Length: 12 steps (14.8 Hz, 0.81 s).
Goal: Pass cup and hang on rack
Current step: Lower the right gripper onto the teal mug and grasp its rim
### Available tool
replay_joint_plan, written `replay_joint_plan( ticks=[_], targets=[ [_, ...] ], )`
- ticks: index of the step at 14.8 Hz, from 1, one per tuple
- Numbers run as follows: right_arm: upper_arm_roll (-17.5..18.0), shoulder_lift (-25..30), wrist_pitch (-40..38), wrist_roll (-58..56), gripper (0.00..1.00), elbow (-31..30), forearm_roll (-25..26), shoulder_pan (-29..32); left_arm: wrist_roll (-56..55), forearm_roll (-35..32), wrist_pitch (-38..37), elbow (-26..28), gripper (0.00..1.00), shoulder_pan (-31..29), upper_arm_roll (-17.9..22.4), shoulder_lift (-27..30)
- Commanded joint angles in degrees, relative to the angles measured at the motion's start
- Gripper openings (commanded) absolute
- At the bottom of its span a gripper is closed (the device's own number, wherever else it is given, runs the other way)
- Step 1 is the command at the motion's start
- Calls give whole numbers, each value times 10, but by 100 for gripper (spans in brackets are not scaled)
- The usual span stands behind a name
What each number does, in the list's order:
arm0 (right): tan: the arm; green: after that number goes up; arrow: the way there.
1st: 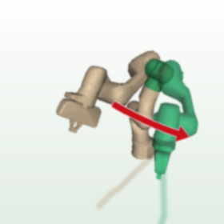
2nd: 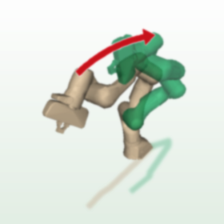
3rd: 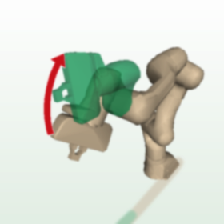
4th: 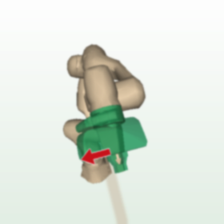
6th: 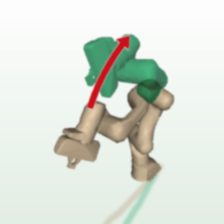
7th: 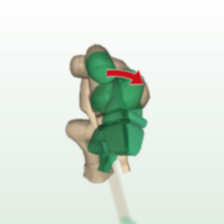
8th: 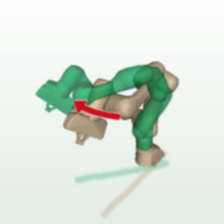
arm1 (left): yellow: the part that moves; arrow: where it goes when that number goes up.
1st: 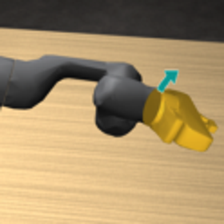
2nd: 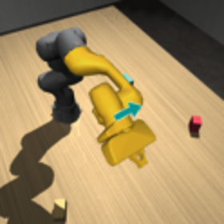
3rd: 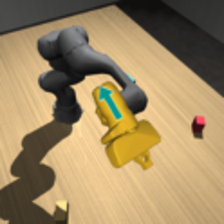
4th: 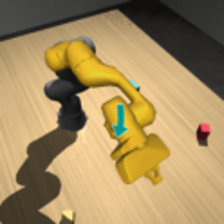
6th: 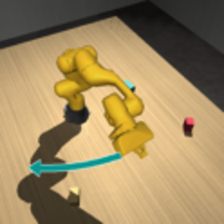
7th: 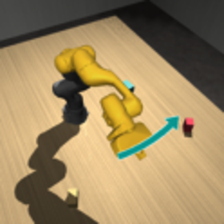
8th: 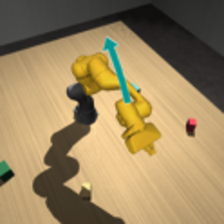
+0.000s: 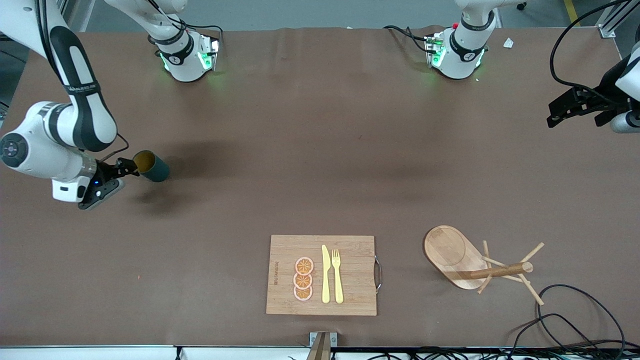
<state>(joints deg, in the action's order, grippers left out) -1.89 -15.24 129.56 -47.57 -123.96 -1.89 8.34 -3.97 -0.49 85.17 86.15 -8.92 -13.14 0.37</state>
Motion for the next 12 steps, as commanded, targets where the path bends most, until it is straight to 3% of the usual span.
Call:
replay_joint_plan(
  ticks=[1, 5, 6, 8, 9, 10, 12],
  targets=[
    [7, 19, 5, -18, 100, -40, -15, 9, 4, -7, -9, -4, 100, -1, 0, 5],
    [7, 19, 3, -46, 98, -51, -16, 19, 7, -8, -8, -5, 100, -1, 0, 3],
    [7, 19, 3, -59, 82, -57, -16, 19, 6, -8, -8, -5, 100, -1, 0, 3],
    [7, 19, 3, -88, 27, -59, -16, 19, 6, -7, -7, -7, 100, 0, -1, 2],
    [7, 19, 3, -88, 10, -59, -16, 19, 5, -7, -5, -7, 100, 0, -1, 2],
    [7, 19, 3, -86, 0, -58, -16, 18, 5, -7, -4, -7, 100, 0, -1, 1],
    [7, 19, 0, -86, 0, -57, -16, 16, 4, -7, -4, -7, 100, 1, -1, 1]
  ],
)
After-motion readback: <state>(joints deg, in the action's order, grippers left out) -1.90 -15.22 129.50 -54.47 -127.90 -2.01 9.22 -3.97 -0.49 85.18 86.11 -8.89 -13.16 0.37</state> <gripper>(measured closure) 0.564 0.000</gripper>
